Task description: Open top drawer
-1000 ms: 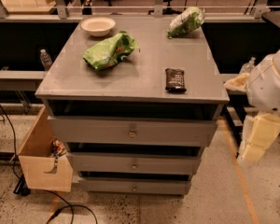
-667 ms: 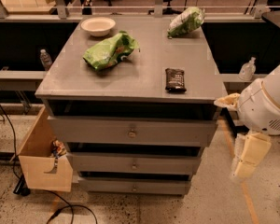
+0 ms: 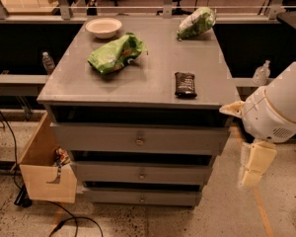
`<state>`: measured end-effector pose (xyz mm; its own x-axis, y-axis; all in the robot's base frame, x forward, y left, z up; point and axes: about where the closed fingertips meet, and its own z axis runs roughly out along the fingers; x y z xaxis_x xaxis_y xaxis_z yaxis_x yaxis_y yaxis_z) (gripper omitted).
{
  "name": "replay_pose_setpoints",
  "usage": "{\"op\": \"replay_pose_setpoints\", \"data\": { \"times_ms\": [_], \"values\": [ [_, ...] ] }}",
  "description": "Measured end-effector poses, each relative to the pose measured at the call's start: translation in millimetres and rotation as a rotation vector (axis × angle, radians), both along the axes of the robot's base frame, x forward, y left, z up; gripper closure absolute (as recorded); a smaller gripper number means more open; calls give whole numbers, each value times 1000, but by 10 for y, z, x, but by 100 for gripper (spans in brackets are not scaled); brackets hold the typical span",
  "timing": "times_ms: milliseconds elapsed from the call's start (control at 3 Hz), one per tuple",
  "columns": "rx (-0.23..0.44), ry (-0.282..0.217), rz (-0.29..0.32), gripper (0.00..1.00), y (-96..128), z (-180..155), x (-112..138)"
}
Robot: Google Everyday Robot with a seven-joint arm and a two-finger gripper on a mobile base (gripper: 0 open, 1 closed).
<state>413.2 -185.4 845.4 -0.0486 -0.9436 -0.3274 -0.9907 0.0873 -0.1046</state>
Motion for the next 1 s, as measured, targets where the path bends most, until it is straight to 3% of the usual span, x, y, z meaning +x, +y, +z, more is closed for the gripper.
{"op": "replay_pose_setpoints", "data": {
  "times_ms": [1000],
  "values": [
    [-23, -44, 109, 0, 205, -709, 472]
  ]
}}
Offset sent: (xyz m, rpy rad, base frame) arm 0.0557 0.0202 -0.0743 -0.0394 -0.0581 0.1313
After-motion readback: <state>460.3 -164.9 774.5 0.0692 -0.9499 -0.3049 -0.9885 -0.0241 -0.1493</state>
